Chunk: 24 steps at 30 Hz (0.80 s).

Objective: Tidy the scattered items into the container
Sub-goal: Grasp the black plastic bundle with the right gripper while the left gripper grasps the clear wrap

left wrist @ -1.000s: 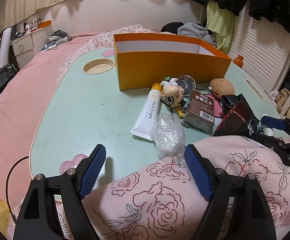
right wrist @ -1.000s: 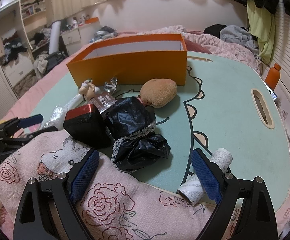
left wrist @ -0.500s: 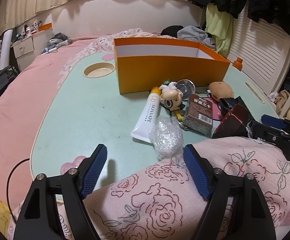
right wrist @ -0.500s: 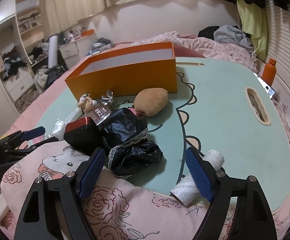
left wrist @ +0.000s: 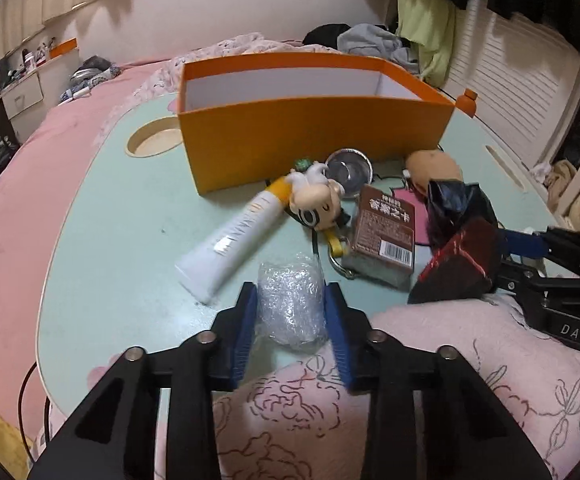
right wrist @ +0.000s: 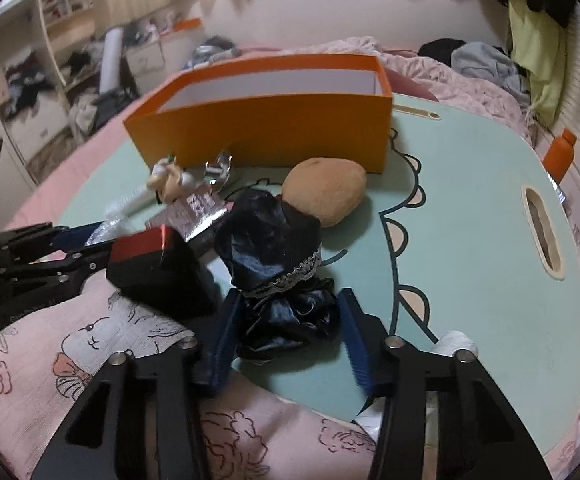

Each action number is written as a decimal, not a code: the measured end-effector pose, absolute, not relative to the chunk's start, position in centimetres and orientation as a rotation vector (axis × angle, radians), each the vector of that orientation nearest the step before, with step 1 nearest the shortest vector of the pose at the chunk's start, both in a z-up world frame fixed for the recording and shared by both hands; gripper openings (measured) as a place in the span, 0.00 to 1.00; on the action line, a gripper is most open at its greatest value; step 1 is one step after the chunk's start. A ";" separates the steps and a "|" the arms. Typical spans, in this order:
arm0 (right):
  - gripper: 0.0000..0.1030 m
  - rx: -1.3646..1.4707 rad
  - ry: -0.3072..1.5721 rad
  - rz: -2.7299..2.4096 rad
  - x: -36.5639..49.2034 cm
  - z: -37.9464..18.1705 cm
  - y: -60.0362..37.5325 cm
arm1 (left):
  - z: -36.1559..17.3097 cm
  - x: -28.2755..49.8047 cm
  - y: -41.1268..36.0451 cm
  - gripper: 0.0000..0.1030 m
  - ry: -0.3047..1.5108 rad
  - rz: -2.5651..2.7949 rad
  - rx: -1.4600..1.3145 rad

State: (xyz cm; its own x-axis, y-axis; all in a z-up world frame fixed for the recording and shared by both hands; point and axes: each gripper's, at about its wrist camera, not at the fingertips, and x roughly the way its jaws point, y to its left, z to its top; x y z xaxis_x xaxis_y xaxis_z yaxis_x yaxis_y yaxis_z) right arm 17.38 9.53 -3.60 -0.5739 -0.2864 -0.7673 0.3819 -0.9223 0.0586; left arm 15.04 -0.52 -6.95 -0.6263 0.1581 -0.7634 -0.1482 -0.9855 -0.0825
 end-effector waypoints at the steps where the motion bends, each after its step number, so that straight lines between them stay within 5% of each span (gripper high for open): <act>1: 0.36 1.171 0.159 -2.491 17.6 -3.5 9.5 | -6.8 15.2 -0.6 0.33 -0.024 2.693 -1.248; 14: 0.27 0.929 0.002 -2.557 19.3 -0.3 11.6 | -2.5 15.9 -0.9 0.33 -0.057 2.716 -1.040; 24: 0.28 0.720 -0.080 -2.629 12.9 5.5 10.6 | 3.4 7.2 -1.5 0.33 -0.103 2.807 -0.843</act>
